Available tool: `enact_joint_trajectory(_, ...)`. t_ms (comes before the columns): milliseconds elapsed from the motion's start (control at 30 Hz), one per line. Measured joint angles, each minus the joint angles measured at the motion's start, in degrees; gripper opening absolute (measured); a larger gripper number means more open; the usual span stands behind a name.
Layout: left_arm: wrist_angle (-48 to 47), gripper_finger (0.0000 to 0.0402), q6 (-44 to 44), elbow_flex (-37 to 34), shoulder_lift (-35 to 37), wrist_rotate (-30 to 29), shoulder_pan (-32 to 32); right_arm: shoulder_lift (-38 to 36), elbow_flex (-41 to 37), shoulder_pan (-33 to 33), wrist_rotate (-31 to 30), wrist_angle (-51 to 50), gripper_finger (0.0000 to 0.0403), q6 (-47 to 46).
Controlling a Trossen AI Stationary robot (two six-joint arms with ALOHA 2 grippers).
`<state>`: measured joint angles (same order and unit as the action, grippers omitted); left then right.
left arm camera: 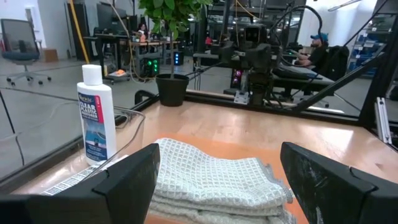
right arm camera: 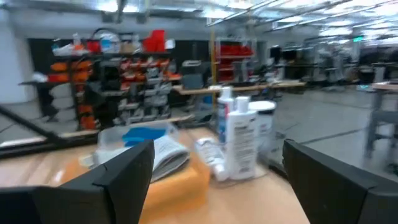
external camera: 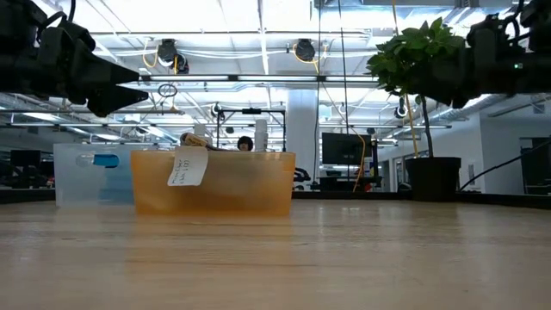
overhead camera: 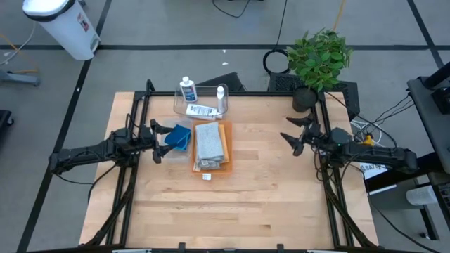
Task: Pick & Place Kitchen Items
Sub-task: Return to Home Position
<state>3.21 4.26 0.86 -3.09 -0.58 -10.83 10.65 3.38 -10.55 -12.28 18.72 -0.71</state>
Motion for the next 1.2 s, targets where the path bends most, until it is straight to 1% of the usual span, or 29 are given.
enact_joint_trajectory(100,0.0,0.0338,0.0,0.0,0.0,0.1,0.0,0.2,-0.1,0.0,-1.4,-2.7,0.0322,0.8)
enact_joint_trajectory(267,0.0,0.0338,0.0,0.0,0.0,0.1,0.0,0.3,-0.2,0.0,-1.4,-5.6,0.0322,4.6)
enact_joint_trajectory(633,0.0,0.0338,0.1,0.0,0.0,0.3,0.0,2.4,-0.3,0.0,-1.2,-10.4,0.0322,4.6)
enact_joint_trajectory(1200,0.0,0.0337,0.1,0.0,0.0,0.3,0.0,2.8,-0.4,0.0,-1.2,-10.1,0.0322,4.6)
